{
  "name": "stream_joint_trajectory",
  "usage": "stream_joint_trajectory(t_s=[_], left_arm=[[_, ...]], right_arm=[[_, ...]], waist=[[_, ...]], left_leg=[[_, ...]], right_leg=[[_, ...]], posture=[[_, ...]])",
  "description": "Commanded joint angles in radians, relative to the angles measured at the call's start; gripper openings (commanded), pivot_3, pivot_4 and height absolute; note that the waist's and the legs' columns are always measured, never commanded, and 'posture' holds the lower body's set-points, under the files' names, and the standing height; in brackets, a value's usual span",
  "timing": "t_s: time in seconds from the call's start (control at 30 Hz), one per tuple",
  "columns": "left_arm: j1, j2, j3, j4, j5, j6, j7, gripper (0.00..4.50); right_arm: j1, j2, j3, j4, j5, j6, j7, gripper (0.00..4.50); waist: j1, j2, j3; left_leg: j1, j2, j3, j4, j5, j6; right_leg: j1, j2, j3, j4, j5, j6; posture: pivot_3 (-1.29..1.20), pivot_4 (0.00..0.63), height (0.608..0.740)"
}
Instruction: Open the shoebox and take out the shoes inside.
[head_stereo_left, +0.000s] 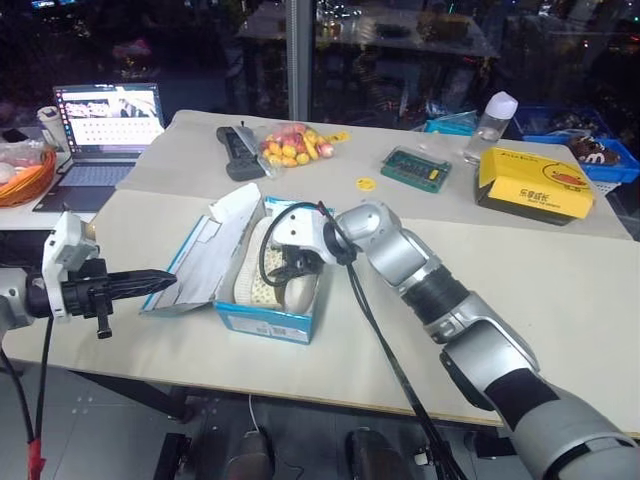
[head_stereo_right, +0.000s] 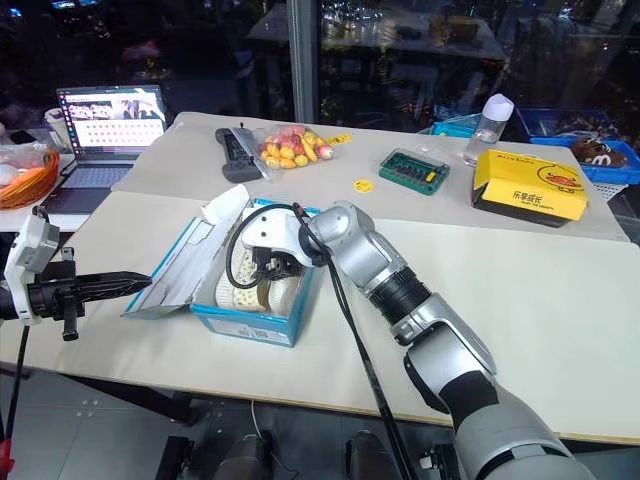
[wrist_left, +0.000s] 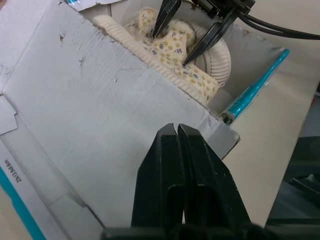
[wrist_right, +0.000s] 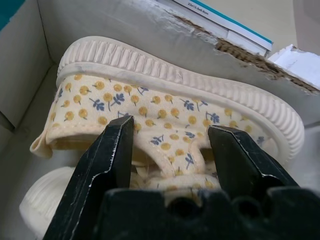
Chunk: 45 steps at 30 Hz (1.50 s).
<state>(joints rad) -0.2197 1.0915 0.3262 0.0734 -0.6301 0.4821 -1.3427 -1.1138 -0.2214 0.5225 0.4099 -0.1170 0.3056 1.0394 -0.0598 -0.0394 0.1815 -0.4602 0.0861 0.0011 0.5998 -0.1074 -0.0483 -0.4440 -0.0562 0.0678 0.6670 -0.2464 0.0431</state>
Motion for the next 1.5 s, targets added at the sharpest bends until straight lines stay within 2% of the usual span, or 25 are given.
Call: stream_joint_trajectory(t_s=[0.03, 0.1, 0.23, 0.3, 0.8, 1.07, 1.5], left_arm=[[-0.014, 0.000, 0.032, -0.027, -0.001, -0.013, 0.006, 0.10], [-0.016, -0.001, 0.031, -0.029, -0.003, -0.010, 0.008, 0.10], [-0.024, -0.002, 0.025, -0.029, -0.002, -0.009, 0.012, 0.10], [-0.027, -0.004, 0.022, -0.028, 0.001, -0.011, 0.015, 0.10], [-0.041, -0.012, 0.016, -0.031, 0.009, -0.002, 0.027, 0.10], [-0.050, -0.017, 0.007, -0.027, 0.015, -0.002, 0.029, 0.10], [-0.050, -0.015, 0.009, -0.026, 0.026, -0.002, 0.025, 0.10]], right_arm=[[-0.010, 0.003, -0.025, -0.011, -0.006, -0.017, -0.004, 2.25], [-0.013, 0.001, -0.028, -0.008, -0.006, -0.019, -0.006, 1.80], [-0.014, -0.004, -0.029, -0.001, -0.015, -0.028, -0.004, 0.49], [-0.012, -0.005, -0.029, 0.002, -0.021, -0.032, -0.003, 0.04], [-0.044, -0.052, -0.096, -0.094, 0.012, 0.015, 0.029, 0.02], [-0.039, -0.057, -0.109, -0.075, 0.007, 0.020, 0.026, 0.02], [-0.153, -0.045, -0.282, -0.137, 0.209, 0.235, 0.073, 0.02]], waist=[[0.000, 0.000, 0.000], [0.000, 0.000, 0.000], [0.000, 0.000, 0.000], [0.001, 0.000, 0.000], [0.015, 0.000, 0.000], [0.016, 0.000, 0.000], [0.015, 0.000, 0.000]], left_leg=[[0.000, 0.000, 0.000, 0.000, 0.000, 0.000], [0.000, 0.000, 0.000, 0.000, 0.000, 0.000], [0.000, 0.000, 0.000, 0.000, 0.000, 0.000], [0.000, 0.000, 0.000, 0.000, 0.000, 0.000], [0.000, 0.000, 0.000, 0.000, 0.000, 0.000], [0.000, 0.000, 0.000, 0.000, 0.000, 0.000], [0.000, 0.000, 0.000, 0.000, 0.000, 0.000]], right_leg=[[0.000, 0.000, 0.000, 0.000, 0.000, 0.000], [0.000, 0.000, 0.000, 0.000, 0.000, 0.000], [0.000, 0.000, 0.000, 0.000, 0.000, 0.000], [0.000, 0.000, 0.000, 0.000, 0.000, 0.000], [0.000, 0.000, 0.000, 0.000, 0.000, 0.000], [0.000, 0.000, 0.000, 0.000, 0.000, 0.000], [0.000, 0.000, 0.000, 0.000, 0.000, 0.000]], posture=[[0.00, 0.150, 0.716], [0.00, 0.150, 0.716], [0.00, 0.150, 0.716], [0.00, 0.150, 0.716], [0.00, 0.150, 0.716], [0.00, 0.150, 0.716], [0.00, 0.150, 0.716]])
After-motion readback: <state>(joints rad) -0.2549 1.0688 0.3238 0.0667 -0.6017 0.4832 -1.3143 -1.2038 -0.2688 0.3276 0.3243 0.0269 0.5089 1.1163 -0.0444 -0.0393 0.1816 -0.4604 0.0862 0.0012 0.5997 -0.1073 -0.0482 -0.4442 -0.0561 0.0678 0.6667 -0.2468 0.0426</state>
